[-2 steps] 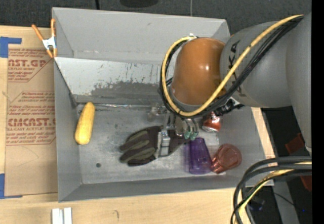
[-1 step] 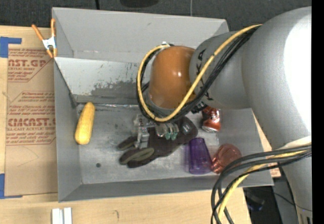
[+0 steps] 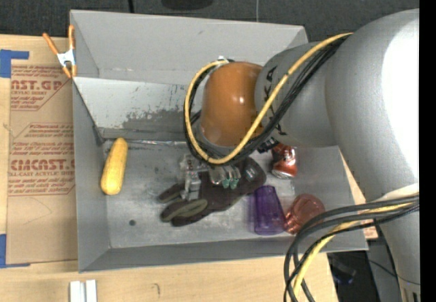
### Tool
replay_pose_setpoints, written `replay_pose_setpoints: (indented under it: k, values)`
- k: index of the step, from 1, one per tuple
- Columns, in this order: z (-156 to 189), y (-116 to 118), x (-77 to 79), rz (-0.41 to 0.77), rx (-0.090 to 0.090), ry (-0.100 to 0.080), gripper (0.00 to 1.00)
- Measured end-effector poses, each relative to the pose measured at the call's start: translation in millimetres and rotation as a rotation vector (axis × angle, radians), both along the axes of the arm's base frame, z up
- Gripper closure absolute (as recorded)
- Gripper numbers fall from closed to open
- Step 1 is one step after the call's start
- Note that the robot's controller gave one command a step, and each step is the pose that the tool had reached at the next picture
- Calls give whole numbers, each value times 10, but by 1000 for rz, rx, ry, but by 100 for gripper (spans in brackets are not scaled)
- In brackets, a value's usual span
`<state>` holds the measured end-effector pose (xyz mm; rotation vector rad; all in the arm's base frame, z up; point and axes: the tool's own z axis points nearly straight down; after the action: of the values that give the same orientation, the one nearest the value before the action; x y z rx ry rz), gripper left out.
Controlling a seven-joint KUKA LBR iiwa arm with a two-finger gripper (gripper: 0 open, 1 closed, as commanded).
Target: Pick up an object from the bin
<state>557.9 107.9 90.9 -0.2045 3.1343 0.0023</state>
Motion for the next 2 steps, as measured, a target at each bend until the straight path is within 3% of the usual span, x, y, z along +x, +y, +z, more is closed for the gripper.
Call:
replay_pose_setpoints:
  k: [1, 2]
  values:
    - [868, 338, 4, -18, 0, -1, 100]
    - [869, 337, 4, -19, 0, -1, 100]
